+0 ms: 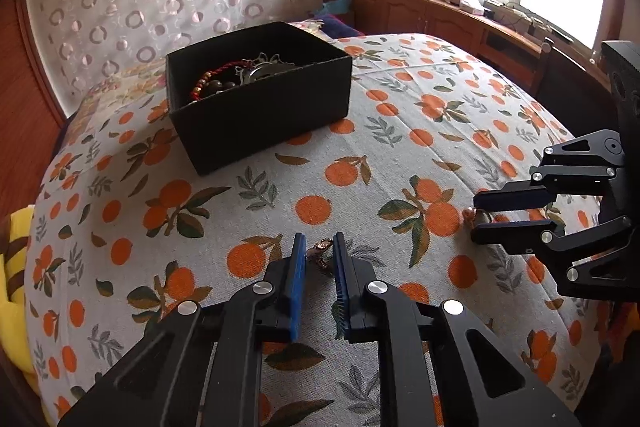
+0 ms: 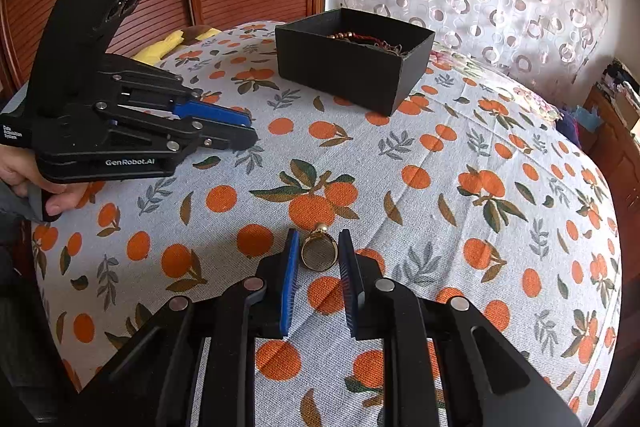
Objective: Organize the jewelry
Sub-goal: 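Close the left gripper on the small silver ring while the right gripper grasps the gold ring, then carry both rings over the black box and open both grippers inside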
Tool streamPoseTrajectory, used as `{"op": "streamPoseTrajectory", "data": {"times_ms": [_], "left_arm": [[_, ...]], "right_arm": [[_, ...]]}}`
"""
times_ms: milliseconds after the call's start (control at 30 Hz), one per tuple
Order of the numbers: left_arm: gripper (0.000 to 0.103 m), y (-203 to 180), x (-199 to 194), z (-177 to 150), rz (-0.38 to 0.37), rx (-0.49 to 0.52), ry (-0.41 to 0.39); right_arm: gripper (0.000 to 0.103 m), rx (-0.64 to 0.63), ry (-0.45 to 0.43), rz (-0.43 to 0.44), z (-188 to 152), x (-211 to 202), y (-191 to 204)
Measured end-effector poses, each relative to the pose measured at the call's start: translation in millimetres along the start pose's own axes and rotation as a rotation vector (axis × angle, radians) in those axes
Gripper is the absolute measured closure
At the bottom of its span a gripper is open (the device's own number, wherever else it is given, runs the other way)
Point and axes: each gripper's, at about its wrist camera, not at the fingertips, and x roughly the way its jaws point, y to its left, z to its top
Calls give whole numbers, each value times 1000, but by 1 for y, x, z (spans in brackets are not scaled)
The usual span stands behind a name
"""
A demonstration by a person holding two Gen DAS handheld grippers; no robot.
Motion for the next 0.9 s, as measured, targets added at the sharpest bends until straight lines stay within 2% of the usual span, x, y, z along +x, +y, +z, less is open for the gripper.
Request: {"op": "streamPoseTrajectory", "data": {"times_ms": [300,600,900], "left_arm": [[90,11,-15,5,10,-39,-61],[90,29,-31,16,38,-72,-115],[90,42,-37,28,55,-85,-144]], "right_arm": [[81,5,-65,-20,26,-14,-9],[81,4,-150,-47,82,-8,-21],[81,54,-150,-40,120,17,-37]]}}
